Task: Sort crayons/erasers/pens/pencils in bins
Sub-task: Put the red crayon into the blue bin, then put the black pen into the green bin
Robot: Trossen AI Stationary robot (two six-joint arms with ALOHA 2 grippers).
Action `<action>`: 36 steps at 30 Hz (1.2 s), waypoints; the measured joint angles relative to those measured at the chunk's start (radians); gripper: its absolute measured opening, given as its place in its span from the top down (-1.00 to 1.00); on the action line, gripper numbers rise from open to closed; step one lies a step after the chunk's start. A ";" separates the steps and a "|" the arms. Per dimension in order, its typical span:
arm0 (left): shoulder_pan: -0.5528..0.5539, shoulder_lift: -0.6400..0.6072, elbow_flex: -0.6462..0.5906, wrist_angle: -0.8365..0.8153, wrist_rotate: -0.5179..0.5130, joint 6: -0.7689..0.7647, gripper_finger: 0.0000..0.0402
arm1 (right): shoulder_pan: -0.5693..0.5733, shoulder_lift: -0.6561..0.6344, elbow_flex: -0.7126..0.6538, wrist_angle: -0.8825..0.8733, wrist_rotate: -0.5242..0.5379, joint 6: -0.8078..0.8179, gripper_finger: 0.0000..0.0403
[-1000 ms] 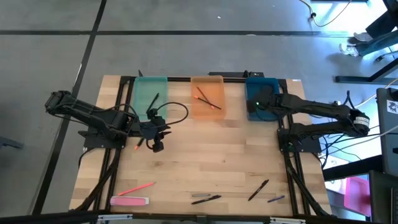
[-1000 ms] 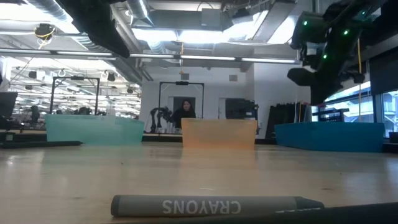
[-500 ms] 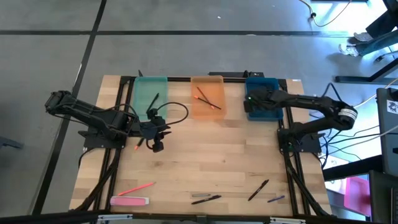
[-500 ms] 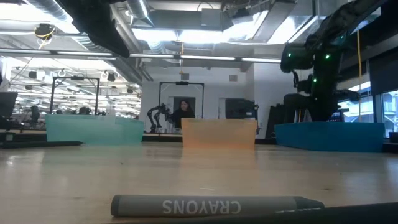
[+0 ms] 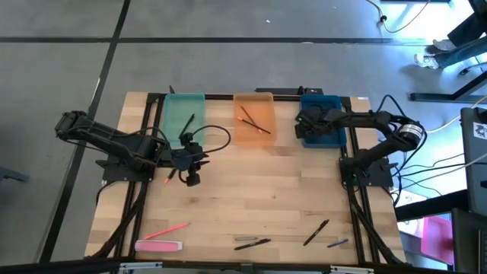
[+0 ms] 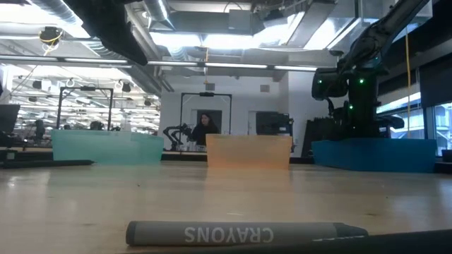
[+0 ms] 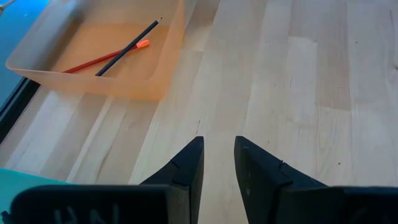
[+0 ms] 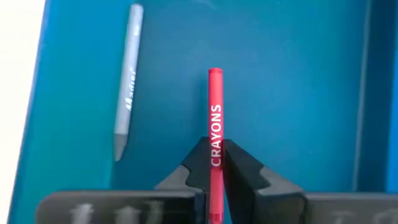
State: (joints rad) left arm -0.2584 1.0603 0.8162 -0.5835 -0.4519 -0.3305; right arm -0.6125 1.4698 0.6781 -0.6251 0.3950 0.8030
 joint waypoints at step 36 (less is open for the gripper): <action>0.000 0.000 0.000 -0.288 -0.081 -0.557 0.59 | 0.310 -0.361 0.040 0.299 -0.127 -0.396 0.40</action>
State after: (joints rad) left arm -0.2581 1.0603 0.8162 -0.8717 -0.5330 -0.8877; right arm -0.3023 1.1084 0.7177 -0.3264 0.2682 0.4068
